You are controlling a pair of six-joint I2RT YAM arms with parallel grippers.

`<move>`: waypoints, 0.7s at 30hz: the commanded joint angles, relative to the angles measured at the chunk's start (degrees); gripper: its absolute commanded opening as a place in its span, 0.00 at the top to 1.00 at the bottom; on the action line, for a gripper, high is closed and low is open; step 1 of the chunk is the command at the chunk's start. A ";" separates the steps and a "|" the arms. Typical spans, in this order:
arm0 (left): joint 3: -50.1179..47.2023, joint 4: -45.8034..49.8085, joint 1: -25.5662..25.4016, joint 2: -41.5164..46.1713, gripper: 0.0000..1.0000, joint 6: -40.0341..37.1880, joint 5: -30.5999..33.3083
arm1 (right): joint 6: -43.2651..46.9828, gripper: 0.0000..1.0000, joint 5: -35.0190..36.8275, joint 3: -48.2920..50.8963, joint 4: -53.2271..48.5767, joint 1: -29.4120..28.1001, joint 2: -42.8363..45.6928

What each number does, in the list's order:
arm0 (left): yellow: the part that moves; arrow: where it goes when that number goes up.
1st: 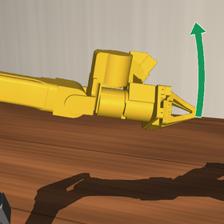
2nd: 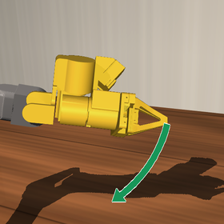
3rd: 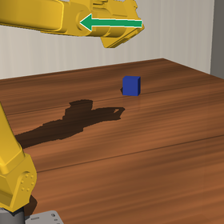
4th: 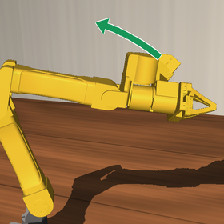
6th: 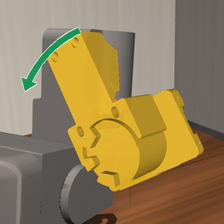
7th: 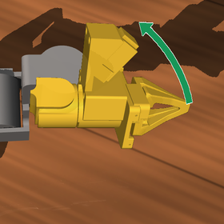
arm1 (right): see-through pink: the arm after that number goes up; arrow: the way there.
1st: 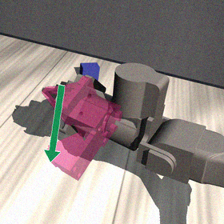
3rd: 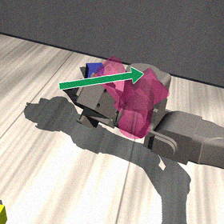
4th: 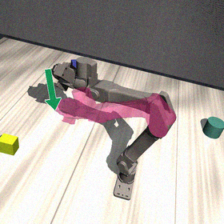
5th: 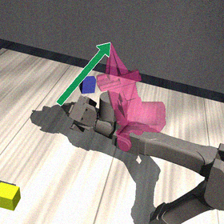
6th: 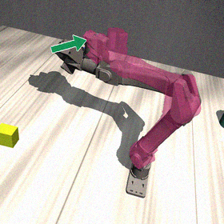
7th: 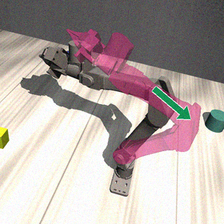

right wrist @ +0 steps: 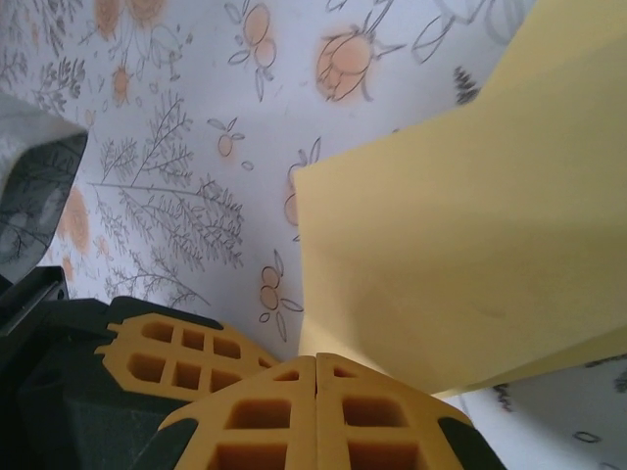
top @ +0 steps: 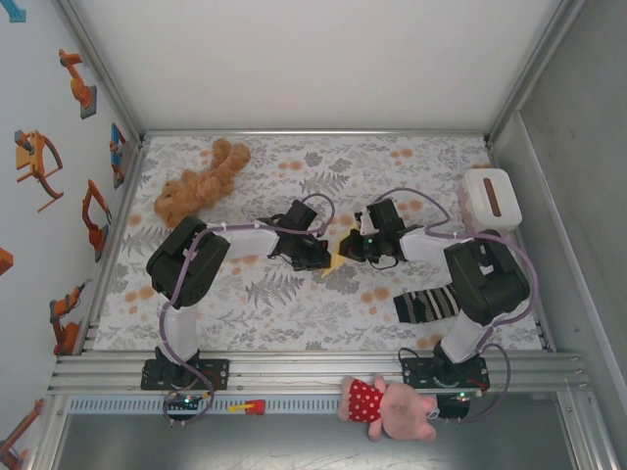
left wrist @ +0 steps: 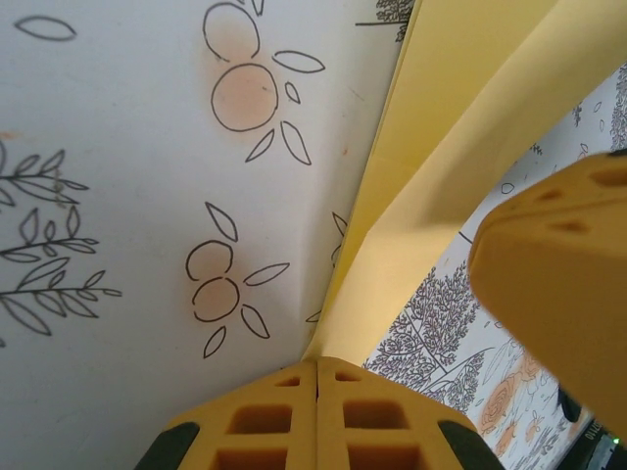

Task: Fold a paper plane with a square sheet of paper (pick it up from the middle)
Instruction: Fold the wing for the fifth time at the center of the table.

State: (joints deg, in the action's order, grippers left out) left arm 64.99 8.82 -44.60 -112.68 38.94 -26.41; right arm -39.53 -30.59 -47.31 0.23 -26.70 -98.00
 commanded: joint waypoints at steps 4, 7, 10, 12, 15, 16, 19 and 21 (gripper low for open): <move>0.32 5.13 -0.20 -2.63 1.00 0.53 2.04 | 0.71 1.00 -1.30 -0.74 -0.23 -1.29 -2.48; 0.16 5.26 -0.14 -2.31 1.00 0.60 2.10 | 0.77 1.00 -0.94 -1.18 -0.48 -1.27 -3.26; 0.27 5.25 -0.19 -1.77 1.00 0.70 1.92 | 0.91 1.00 0.29 -1.21 -1.27 -1.29 -3.89; 0.31 4.79 -0.09 -0.73 1.00 0.79 1.18 | 1.16 1.00 1.53 -1.04 -2.05 -1.25 -4.28; -0.11 1.38 -0.12 2.01 0.98 0.96 -0.63 | 1.21 1.00 2.48 -0.64 -2.56 -1.16 -4.48; -0.42 0.17 -0.12 2.80 0.97 1.05 -1.20 | 1.27 1.00 2.55 -0.55 -2.53 -1.16 -4.73; -1.28 -3.84 -0.07 4.09 0.95 1.64 -2.23 | 1.20 1.00 2.64 -0.44 -2.36 -1.16 -5.14; -1.45 -5.13 -0.09 3.46 0.95 2.22 -2.54 | 1.06 1.00 2.55 -0.41 -2.12 -1.12 -5.43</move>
State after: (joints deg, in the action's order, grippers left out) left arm 64.29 6.81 -44.60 -111.09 39.88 -27.29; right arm -39.33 -30.15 -47.37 -0.21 -27.68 -101.58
